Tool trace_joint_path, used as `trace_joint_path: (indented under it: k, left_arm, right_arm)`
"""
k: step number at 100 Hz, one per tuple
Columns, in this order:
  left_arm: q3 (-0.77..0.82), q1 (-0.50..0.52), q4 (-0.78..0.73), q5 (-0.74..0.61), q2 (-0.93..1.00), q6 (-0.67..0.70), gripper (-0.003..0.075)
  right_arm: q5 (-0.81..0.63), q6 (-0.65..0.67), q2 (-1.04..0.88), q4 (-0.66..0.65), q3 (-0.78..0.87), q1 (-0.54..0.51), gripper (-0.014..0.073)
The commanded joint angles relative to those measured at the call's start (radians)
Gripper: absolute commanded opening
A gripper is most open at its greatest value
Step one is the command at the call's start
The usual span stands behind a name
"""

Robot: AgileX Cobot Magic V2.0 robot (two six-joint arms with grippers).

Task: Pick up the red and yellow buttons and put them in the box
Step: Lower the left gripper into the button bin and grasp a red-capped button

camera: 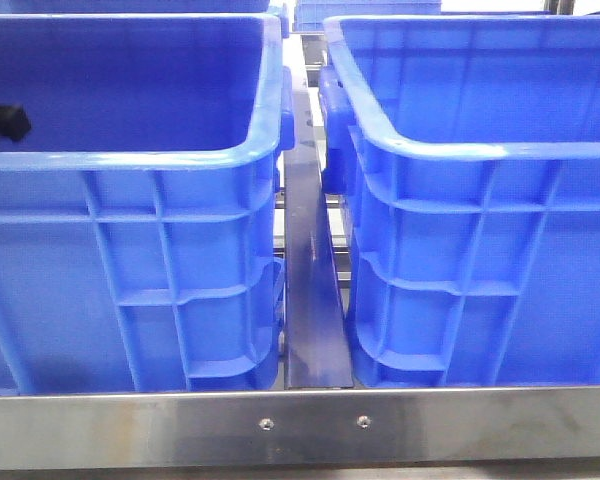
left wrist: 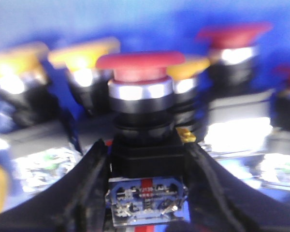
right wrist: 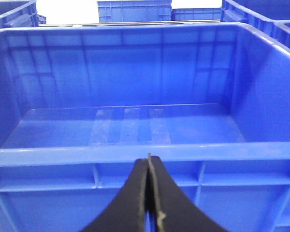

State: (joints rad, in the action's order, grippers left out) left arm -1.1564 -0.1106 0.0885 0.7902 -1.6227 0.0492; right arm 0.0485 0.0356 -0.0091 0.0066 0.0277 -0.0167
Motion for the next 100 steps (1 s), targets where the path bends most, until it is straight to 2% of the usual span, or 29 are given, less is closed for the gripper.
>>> trace_joint_path:
  k: [1, 17, 38, 52, 60, 86, 100]
  left_arm:
    - [-0.029, -0.018, 0.012, -0.049, 0.106, -0.037, 0.0153]
    - [-0.029, -0.060, 0.099, -0.043, 0.235, -0.207, 0.0153]
    - [-0.029, -0.110, 0.430, 0.017, 0.361, -0.607, 0.0153]
    - [-0.029, -0.174, 0.590, 0.085, 0.388, -0.798, 0.0153]
    - [-0.029, -0.229, 0.640, 0.092, 0.386, -0.826, 0.0153]
    - [-0.029, -0.419, 0.660, 0.087, 0.337, -0.826, 0.0153]
    - [-0.029, -0.485, 0.689, 0.064, 0.311, -0.826, 0.0153]
  right_arm:
    - [-0.082, -0.003, -0.027, -0.007, -0.020, -0.005, -0.0060]
    - [-0.082, -0.003, -0.027, -0.007, -0.020, -0.005, -0.0060]
    - [-0.082, -0.003, -0.027, -0.007, -0.020, -0.005, -0.0060]
    - [-0.082, -0.003, -0.027, -0.007, -0.020, -0.005, -0.0060]
    - [-0.082, -0.004, -0.027, -0.012, -0.020, -0.005, -0.0060]
    - [-0.075, -0.017, -0.027, -0.030, -0.020, -0.005, -0.0060]
    - [-0.079, -0.017, -0.027, -0.030, -0.020, -0.005, -0.0060]
